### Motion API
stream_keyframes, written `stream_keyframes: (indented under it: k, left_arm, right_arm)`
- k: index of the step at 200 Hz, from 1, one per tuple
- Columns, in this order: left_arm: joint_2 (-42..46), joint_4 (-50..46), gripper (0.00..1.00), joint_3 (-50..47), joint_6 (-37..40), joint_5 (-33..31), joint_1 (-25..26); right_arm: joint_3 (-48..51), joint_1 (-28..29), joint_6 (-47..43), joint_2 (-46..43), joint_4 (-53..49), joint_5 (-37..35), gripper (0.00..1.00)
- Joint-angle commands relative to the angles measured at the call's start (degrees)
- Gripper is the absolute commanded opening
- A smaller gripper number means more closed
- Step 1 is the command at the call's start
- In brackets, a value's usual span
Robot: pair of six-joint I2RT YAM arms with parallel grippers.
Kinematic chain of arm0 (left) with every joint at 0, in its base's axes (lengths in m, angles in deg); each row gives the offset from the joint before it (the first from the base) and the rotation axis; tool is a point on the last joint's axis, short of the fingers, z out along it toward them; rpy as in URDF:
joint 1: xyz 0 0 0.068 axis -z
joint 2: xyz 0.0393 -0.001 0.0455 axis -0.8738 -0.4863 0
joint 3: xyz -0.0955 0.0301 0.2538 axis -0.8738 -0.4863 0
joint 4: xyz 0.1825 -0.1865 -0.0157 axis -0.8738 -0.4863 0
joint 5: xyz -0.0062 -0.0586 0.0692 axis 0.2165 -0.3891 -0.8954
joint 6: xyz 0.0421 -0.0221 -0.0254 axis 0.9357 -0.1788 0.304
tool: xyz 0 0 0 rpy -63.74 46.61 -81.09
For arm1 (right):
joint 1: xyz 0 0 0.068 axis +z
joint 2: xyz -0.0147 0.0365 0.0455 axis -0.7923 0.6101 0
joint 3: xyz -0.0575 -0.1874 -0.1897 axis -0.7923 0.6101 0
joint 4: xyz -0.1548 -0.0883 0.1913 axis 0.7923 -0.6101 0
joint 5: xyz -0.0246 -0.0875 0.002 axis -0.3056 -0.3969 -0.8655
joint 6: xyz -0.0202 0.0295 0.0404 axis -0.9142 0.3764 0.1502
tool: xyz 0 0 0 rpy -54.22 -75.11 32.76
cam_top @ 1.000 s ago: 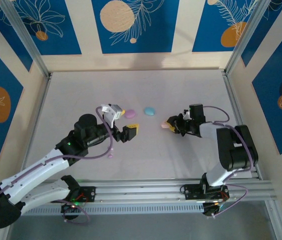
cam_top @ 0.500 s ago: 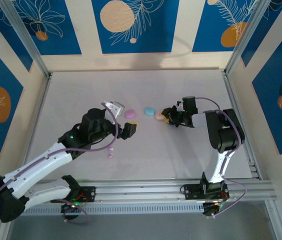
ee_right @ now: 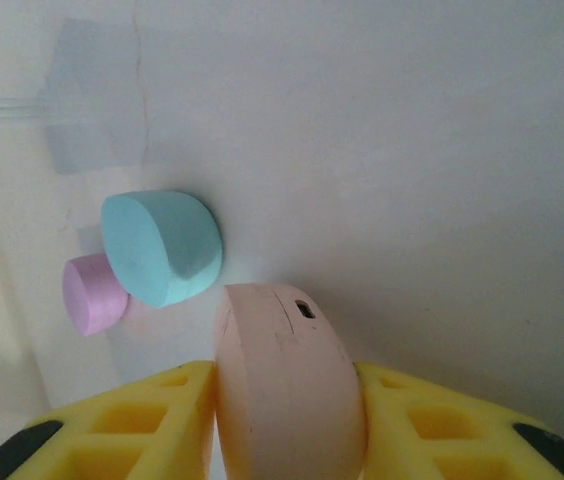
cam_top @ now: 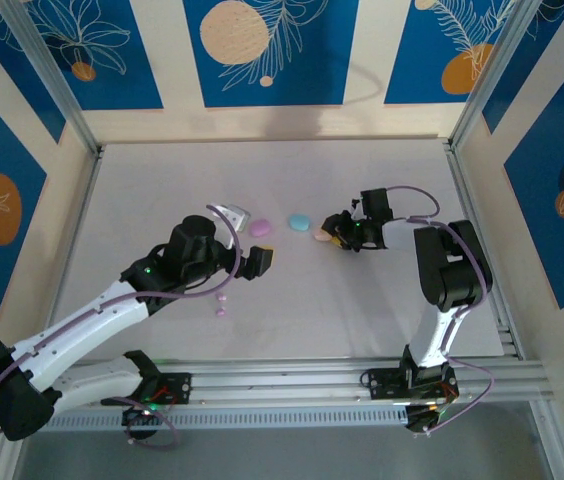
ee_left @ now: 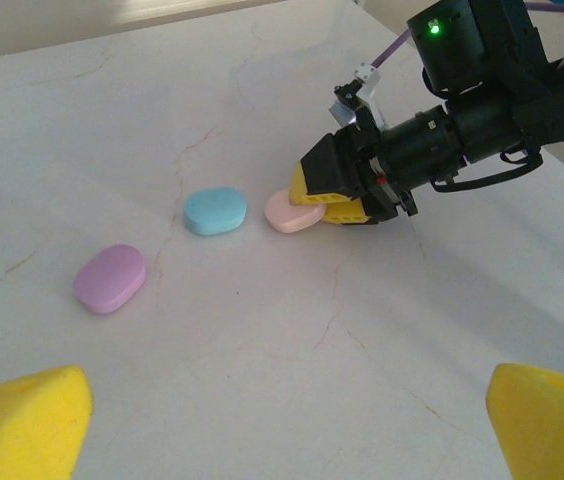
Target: Insert wireless bluetooth earbuds into charging case
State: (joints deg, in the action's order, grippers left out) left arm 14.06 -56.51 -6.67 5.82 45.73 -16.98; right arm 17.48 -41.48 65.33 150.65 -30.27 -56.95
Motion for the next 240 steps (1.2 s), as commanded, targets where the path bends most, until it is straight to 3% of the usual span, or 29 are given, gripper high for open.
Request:
stream_keyframes:
  k: [1,75,120,141,169,240]
  left_arm:
    - [0.43,-0.35,1.00,1.07,-0.66,-0.63,-0.73]
    - [0.77,-1.16,1.00,-0.07,-1.85,-1.22,-1.95]
    - [-0.61,-3.20,1.00,-0.81,-7.38,1.20,-6.77]
    - [-0.75,-3.40,1.00,-2.40,-11.63,4.03,-11.05]
    - [0.20,-3.09,1.00,-5.76,-16.17,6.91,-16.21]
    - [1.14,-3.95,1.00,-8.89,-16.15,5.74,-19.99]
  right_arm:
    - [-1.04,-0.06,-4.32,0.24,-10.18,-4.74,0.42]
    - [-9.22,0.89,-12.22,-5.30,-20.23,-7.20,0.54]
    - [-15.63,8.59,-26.50,-4.96,-18.93,-5.16,0.54]
    - [-21.15,11.15,-31.68,-0.52,-19.32,-1.12,0.54]
    - [-34.47,12.49,-31.09,9.88,-26.72,2.59,0.55]
    - [-62.54,16.21,-31.88,31.09,-40.24,5.01,0.55]
